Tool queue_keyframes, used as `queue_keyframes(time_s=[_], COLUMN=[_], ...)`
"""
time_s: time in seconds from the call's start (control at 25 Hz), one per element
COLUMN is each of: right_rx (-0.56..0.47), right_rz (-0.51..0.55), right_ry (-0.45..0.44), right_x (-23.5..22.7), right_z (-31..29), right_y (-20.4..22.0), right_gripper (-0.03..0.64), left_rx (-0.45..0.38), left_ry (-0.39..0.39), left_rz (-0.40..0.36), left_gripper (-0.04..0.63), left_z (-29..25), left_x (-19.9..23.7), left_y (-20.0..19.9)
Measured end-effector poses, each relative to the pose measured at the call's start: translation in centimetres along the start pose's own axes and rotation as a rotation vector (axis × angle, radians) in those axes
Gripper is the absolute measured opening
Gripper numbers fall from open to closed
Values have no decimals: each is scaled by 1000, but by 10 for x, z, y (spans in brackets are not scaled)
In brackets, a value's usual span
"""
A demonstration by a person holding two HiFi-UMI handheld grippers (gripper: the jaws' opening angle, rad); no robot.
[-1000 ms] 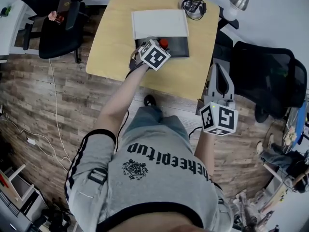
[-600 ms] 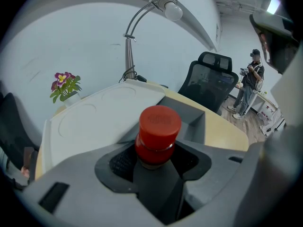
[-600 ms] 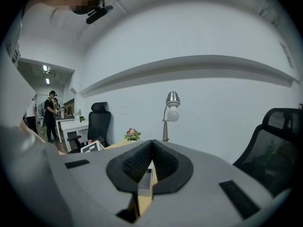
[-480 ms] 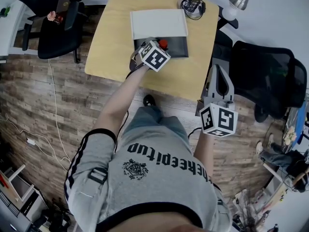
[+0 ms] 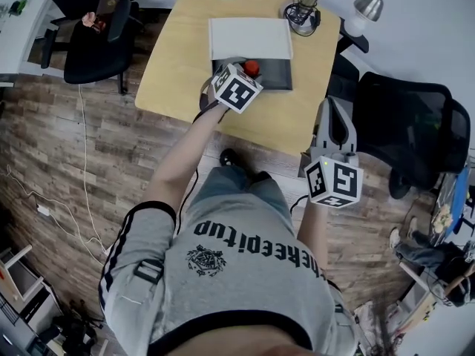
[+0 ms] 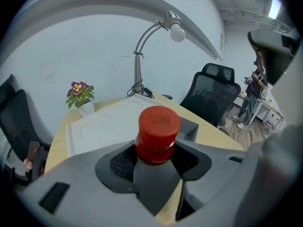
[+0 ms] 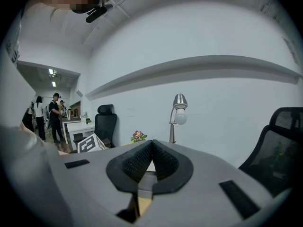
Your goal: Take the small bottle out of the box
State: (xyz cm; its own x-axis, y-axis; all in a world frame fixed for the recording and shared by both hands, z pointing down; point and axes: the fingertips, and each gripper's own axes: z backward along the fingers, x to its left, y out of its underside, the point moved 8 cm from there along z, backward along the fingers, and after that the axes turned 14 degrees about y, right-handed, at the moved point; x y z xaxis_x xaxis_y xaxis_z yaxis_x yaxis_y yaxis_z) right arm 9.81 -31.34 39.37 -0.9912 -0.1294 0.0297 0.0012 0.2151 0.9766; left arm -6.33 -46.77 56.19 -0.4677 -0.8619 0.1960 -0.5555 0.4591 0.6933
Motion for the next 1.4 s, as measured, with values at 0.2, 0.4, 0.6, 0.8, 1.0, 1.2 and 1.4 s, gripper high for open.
queue_keyframes(time_s=[0.2,0.4,0.6,0.8,1.0,1.2,1.4], right_rx=[-16,-33,-51,-70,-87,-106,-122], right_rz=[5,11,12,12,13,12,16], right_ry=[-50,-101,-149,-194,-226,-256,-285], right_x=[3,3,3,2,-2,-5,-8], right_z=[2,7,14,21,30,38,48], right_y=[-6,-12,-17,-22,-27,-32,-34], right_gripper=[1,2,2,2,2,0,1], left_rx=[-55,-134,-191,-244,-305,-362,-422], left_ry=[-15,-41,-93,-147,-185,-213,-243], left_rz=[45,78,88,111,105,108,117], left_gripper=[219,219,219,219,219,219,219], left_z=[22,44,67,95,114,133,150], left_x=[-12,-26,-44,-65,-83,-104,-124], left_y=[-6,-12,-15,-21,-24,-31,-31])
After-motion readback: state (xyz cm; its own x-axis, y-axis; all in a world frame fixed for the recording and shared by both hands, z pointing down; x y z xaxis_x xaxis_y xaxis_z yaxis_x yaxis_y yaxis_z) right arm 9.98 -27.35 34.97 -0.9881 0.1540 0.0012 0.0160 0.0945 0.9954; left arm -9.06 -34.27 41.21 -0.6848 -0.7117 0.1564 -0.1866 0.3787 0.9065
